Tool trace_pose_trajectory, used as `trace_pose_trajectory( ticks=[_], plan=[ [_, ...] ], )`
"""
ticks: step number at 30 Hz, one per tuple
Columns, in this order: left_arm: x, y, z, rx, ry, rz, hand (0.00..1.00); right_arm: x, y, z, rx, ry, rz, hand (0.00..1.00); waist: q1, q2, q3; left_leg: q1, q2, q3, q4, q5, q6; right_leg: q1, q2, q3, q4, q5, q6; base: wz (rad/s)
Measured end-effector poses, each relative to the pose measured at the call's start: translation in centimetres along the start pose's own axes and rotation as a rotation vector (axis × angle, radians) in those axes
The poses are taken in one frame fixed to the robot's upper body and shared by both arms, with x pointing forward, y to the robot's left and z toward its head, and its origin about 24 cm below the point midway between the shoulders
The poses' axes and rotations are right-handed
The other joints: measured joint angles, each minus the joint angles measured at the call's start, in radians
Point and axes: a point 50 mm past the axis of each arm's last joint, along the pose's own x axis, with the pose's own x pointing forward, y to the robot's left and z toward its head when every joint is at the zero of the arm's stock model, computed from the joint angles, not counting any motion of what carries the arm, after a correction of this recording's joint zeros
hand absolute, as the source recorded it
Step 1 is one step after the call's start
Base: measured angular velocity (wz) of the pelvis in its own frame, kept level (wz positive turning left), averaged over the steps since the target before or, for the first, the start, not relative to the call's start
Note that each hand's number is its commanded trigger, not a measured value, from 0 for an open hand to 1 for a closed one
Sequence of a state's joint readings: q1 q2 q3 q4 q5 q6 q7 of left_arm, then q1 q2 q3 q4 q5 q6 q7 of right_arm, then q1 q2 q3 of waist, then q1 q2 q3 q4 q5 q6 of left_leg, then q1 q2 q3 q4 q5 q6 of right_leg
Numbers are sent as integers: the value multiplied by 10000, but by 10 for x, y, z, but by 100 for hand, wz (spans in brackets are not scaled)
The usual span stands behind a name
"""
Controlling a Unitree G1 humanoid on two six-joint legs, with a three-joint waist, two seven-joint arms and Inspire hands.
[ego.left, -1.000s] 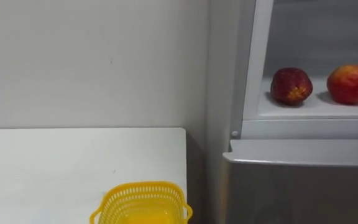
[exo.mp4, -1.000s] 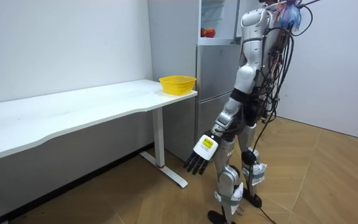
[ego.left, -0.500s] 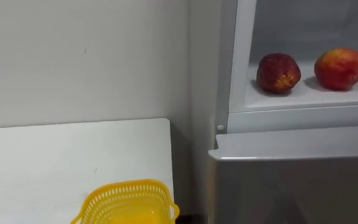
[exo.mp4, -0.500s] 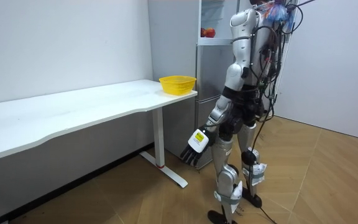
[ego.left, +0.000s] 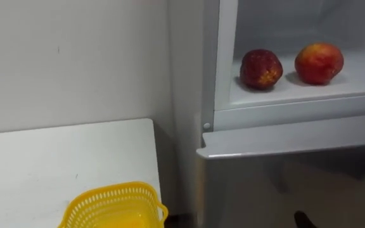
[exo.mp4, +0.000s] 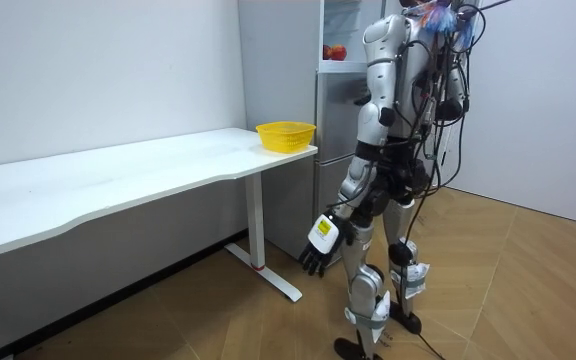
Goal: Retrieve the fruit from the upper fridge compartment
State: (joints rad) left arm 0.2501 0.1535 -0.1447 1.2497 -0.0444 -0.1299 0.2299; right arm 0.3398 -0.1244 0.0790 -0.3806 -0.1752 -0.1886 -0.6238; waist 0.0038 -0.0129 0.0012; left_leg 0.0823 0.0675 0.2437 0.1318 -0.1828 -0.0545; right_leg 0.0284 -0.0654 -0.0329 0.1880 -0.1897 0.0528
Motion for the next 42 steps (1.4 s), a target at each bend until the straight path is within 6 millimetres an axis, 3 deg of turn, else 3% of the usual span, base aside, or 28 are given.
trace_pose_trajectory(
  ticks=[6, 13, 15, 19, 26, 30, 34, 42],
  plan=[
    [0, -5, 0, 818, 38, -526, 0, -1, 14, 18, -149, -1235, 251, 0, 32, -43, -14, -29, 9, -3, 15, -7, 11, -6, 9, -3, 1, 37, -5, 0],
    [1, -4, 3, 1349, 17, -1011, 0, 8, 30, 56, 685, -3578, 750, 0, 60, -85, -50, -47, 48, -3, 16, -7, 7, -79, 46, -24, 1, 65, -31, 0],
    [1, -5, 3, 1361, 52, -1082, 0, 9, 32, 59, 881, -3744, 823, 0, 62, -104, -61, -46, 54, -3, 12, -8, 6, -69, 47, -58, 4, 66, -33, 0],
    [2, -4, 5, 1721, 97, -1123, 0, 11, 37, 64, 1133, -3932, 936, 0, 60, -145, -76, -118, 100, -23, 12, -10, 1, -24, 42, -523, 10, 108, -59, 0],
    [3, -5, 9, 2396, -14, -1368, 0, 20, 39, 73, 1162, -4602, 1055, 0, 93, -270, -59, -114, 101, -194, 17, -11, -2, 45, 40, -653, -12, 111, -64, 5],
    [4, -3, 9, 2349, 59, -1354, 0, 42, 32, 84, 1995, -4891, 658, 0, 169, -430, 50, -14, 101, -405, 34, -10, -5, 252, 40, -829, -52, 111, -64, 8],
    [4, -1, 8, 2641, 152, -1374, 0, 56, 30, 85, 2347, -4748, 688, 0, 252, -547, 57, 14, 102, -594, 55, -9, -9, 391, 32, -1038, -76, 111, -64, 13],
    [5, 0, 11, 2528, 368, -1610, 0, 90, 30, 82, 1805, -4657, 265, 0, 309, -531, 69, -14, 86, -854, 130, -11, -15, 476, 5, -1388, -53, 110, -63, 6]
  ],
)
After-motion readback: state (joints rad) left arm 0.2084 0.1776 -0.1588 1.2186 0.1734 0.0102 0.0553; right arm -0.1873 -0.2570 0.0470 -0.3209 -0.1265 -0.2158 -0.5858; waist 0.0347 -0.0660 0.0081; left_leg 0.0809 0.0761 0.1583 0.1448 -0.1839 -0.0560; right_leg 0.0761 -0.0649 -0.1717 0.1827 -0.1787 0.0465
